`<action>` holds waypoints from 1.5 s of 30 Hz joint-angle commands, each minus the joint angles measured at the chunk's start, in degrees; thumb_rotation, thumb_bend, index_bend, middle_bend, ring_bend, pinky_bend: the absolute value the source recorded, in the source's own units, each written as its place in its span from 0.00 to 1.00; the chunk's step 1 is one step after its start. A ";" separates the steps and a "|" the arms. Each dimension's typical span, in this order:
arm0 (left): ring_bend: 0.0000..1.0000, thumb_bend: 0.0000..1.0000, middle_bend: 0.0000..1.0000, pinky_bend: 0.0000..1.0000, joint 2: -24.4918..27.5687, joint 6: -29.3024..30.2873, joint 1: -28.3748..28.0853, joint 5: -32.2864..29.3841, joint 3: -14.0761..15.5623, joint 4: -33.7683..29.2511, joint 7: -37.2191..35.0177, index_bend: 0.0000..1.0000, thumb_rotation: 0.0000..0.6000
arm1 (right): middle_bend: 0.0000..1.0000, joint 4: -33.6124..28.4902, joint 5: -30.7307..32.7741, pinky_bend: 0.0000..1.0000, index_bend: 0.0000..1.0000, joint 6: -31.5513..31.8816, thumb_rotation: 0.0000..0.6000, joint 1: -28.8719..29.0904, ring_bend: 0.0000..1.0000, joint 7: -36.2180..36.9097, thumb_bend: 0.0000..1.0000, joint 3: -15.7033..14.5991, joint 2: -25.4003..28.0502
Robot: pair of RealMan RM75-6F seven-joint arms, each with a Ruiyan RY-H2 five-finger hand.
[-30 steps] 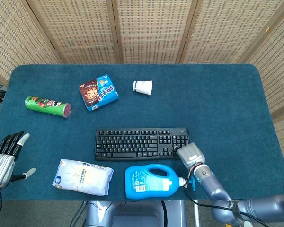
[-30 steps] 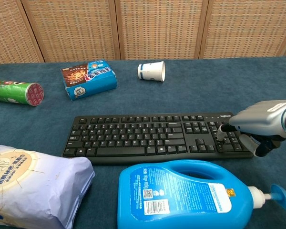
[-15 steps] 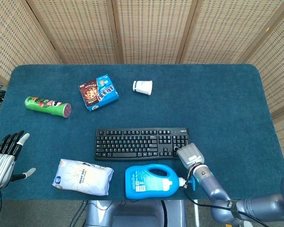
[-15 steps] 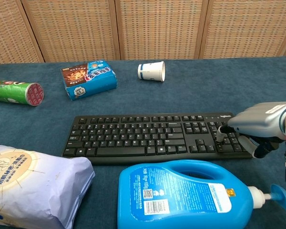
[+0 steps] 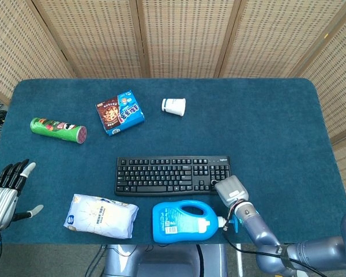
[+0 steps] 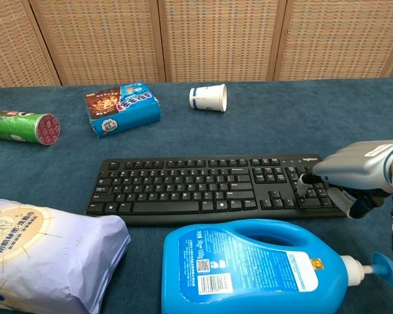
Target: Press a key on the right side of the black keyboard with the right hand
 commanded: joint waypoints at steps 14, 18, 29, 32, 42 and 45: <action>0.00 0.00 0.00 0.00 0.04 0.21 0.02 0.11 -0.01 -0.05 -0.07 0.00 1.00 | 0.73 -4.94 -3.33 0.49 0.18 4.93 1.00 0.19 0.69 -0.22 0.93 0.79 4.60; 0.00 0.00 0.00 0.00 0.06 0.37 0.08 0.07 -0.06 0.02 -0.21 0.00 1.00 | 0.69 -8.94 -6.68 0.49 0.18 8.87 1.00 -0.81 0.67 0.71 0.90 1.61 8.23; 0.00 0.00 0.00 0.00 -0.07 0.35 0.11 0.02 -0.03 0.10 -0.16 0.00 1.00 | 0.16 -11.59 -36.20 0.38 0.07 22.28 1.00 -16.26 0.13 18.33 0.54 -4.03 18.60; 0.00 0.00 0.00 0.00 -0.32 0.75 0.23 0.27 -0.04 0.10 0.26 0.00 1.00 | 0.03 -6.18 -44.23 0.30 0.02 25.17 1.00 -21.76 0.01 26.20 0.45 -6.38 18.25; 0.00 0.00 0.00 0.00 -1.19 1.16 0.59 0.47 0.17 0.91 1.84 0.00 1.00 | 0.00 13.43 -56.34 0.11 0.00 36.26 1.00 -35.98 0.00 43.40 0.34 -7.98 11.64; 0.00 0.00 0.00 0.00 -1.52 1.06 0.70 0.45 0.35 1.11 2.34 0.00 1.00 | 0.00 17.79 -57.83 0.08 0.00 38.10 1.00 -38.75 0.00 47.06 0.34 -7.48 10.04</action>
